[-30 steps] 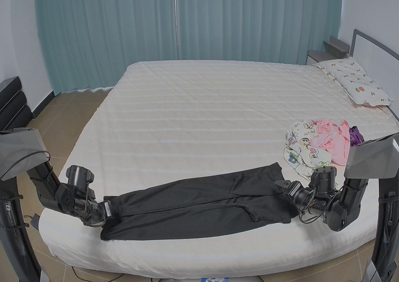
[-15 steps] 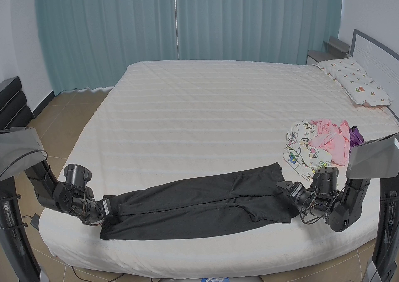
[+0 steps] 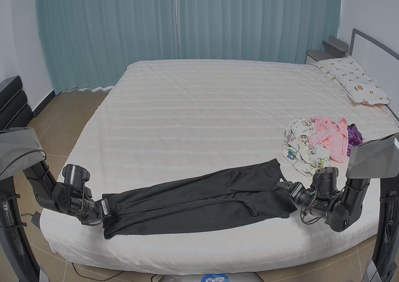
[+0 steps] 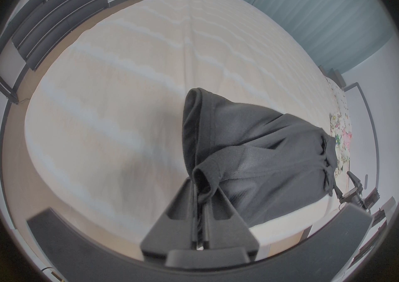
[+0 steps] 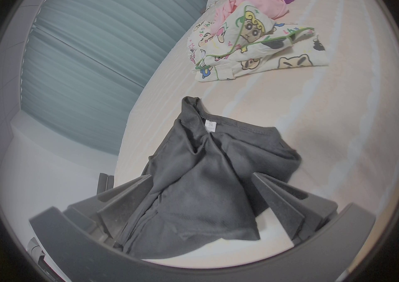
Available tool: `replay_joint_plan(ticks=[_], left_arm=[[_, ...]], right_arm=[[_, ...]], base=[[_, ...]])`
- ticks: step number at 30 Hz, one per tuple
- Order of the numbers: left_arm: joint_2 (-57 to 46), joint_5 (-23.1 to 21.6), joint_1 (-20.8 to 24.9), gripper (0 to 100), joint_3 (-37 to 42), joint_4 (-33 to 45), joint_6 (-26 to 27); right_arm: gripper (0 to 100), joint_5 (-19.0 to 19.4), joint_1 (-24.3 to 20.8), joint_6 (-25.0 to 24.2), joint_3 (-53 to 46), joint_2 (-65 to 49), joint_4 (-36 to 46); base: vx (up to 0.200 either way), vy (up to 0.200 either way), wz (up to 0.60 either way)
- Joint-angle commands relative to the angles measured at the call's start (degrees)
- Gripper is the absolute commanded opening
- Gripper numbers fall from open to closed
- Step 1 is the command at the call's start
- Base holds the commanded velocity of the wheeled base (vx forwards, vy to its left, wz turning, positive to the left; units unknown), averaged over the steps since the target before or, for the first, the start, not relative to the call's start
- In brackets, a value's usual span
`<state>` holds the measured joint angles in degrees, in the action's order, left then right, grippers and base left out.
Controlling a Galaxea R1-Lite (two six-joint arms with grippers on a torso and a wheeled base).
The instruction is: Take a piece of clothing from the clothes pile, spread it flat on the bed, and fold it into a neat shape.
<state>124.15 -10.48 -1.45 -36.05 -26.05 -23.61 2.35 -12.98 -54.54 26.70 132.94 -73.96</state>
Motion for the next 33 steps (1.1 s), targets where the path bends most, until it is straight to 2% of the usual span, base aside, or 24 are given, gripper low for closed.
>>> replay_joint_plan(ticks=[1,6,10,17,21,25,33], left_arm=[[-0.5,0.0,-0.3,0,-0.2,-0.2,0.0],[0.0,0.1,-0.7,0,-1.1,-2.0,-1.2],[-0.5,0.1,-0.7,0,-1.7,-6.3,-7.9],[-2.5,-0.2,-0.7,0,-2.0,-6.0,-9.1],[-5.2,-0.4,0.1,0,-2.7,-4.0,-11.4],[-7.1,-0.2,3.5,0,-4.6,-0.5,-15.4],[-10.2,-0.2,5.8,0,-6.5,4.4,-15.8]], right_arm=[[100,0.0,0.0,0.0,0.0,0.0,0.0],[100,0.0,-0.2,0.0,0.0,0.0,0.0],[100,0.0,-0.3,0.0,0.1,0.0,0.0],[100,0.0,-0.2,0.0,0.5,0.0,0.0],[100,0.0,-0.2,0.0,0.5,0.0,0.0],[100,0.0,-0.1,0.0,0.5,0.0,0.0],[100,0.1,0.0,0.0,0.6,0.0,0.0]], base=[[0.000,0.000,0.00],[0.000,0.000,0.00],[0.000,0.000,0.00],[0.000,0.000,0.00],[0.000,0.000,0.00],[0.000,0.000,0.00],[0.000,0.000,0.00]])
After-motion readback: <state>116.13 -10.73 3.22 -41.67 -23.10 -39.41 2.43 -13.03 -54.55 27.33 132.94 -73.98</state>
